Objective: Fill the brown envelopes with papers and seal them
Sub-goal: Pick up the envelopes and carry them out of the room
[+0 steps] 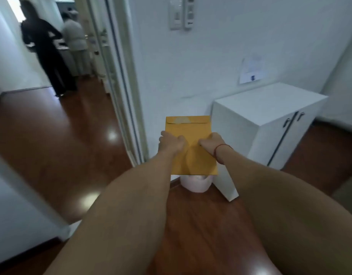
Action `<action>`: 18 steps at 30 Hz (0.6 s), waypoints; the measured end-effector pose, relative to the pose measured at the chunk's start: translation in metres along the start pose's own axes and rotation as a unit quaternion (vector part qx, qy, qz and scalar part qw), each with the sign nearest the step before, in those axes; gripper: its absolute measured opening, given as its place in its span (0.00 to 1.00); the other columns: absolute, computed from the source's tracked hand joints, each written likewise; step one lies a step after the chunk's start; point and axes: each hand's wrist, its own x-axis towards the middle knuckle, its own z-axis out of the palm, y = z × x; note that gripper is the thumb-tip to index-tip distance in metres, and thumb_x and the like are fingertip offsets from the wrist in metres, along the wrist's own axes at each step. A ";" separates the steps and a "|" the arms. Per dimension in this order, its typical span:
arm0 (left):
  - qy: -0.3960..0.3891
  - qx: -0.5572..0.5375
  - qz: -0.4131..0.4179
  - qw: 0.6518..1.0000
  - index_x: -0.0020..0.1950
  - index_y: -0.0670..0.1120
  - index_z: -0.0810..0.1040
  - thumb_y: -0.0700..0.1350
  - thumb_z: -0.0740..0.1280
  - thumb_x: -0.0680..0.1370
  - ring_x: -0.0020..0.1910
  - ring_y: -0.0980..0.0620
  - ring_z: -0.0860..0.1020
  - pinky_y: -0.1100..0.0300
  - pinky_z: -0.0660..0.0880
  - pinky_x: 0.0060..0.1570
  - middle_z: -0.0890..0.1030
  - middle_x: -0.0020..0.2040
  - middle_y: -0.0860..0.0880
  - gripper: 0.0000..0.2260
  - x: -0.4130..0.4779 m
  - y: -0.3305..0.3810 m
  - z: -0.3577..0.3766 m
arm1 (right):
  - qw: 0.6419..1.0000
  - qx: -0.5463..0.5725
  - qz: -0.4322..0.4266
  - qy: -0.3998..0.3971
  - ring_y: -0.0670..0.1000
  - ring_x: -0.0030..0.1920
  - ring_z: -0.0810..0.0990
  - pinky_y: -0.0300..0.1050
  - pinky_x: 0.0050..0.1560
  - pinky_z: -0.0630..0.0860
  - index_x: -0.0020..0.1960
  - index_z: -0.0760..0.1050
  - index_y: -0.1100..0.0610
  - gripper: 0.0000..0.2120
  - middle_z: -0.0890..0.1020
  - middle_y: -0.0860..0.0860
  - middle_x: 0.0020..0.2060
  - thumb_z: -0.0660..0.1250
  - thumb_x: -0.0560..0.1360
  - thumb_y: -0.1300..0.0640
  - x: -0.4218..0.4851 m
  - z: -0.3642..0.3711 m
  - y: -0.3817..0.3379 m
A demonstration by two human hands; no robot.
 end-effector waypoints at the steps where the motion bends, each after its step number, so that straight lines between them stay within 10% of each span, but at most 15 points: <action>1: -0.008 0.002 0.010 1.000 0.76 0.39 0.49 0.51 0.60 0.78 0.69 0.39 0.67 0.48 0.70 0.64 0.62 0.73 0.39 0.33 0.014 0.020 0.017 | 1.000 0.002 0.009 0.016 0.58 0.56 0.76 0.54 0.58 0.75 0.62 0.69 0.59 0.20 0.76 0.55 0.55 0.65 0.74 0.51 0.021 -0.018 0.005; 18: -0.109 0.050 0.076 0.990 0.76 0.41 0.50 0.51 0.60 0.79 0.68 0.40 0.69 0.50 0.71 0.61 0.64 0.73 0.42 0.32 0.231 0.297 0.295 | 0.984 0.061 0.105 0.132 0.59 0.56 0.76 0.54 0.57 0.75 0.62 0.69 0.58 0.21 0.75 0.54 0.53 0.66 0.72 0.49 0.336 -0.282 0.075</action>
